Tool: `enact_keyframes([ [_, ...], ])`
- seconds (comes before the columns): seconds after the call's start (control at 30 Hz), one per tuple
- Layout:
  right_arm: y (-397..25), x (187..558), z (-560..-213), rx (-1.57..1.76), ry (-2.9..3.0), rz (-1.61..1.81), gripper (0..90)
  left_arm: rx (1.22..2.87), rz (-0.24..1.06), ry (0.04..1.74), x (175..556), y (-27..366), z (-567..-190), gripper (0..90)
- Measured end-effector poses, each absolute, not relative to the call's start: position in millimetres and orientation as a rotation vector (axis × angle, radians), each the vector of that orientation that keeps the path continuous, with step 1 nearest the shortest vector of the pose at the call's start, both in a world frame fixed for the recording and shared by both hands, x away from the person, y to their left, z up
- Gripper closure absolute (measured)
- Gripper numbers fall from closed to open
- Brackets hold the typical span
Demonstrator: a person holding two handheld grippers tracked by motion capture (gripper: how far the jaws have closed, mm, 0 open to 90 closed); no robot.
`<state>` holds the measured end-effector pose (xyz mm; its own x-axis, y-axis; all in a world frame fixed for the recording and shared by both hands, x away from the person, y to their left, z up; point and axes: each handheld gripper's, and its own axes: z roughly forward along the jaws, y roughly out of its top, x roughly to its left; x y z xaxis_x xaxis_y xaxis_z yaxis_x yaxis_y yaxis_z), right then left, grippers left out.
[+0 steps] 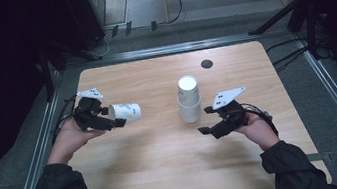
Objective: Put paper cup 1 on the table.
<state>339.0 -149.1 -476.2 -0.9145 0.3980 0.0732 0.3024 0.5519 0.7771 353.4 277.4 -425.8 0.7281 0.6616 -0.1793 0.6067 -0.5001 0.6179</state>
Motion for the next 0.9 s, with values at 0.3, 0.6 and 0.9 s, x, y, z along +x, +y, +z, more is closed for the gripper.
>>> enact_keyframes([
  [0.3,-146,340,-478,0.595,2.677,1.297,23.2,2.302,0.140,1.011,355,290,-420,25.5],
  [0.6,-145,342,-479,0.601,2.680,1.294,23.3,2.357,0.120,1.151,364,302,-425,25.3],
  [0.9,-143,341,-479,0.593,2.685,1.288,23.3,2.417,0.119,1.224,366,306,-440,24.5],
])
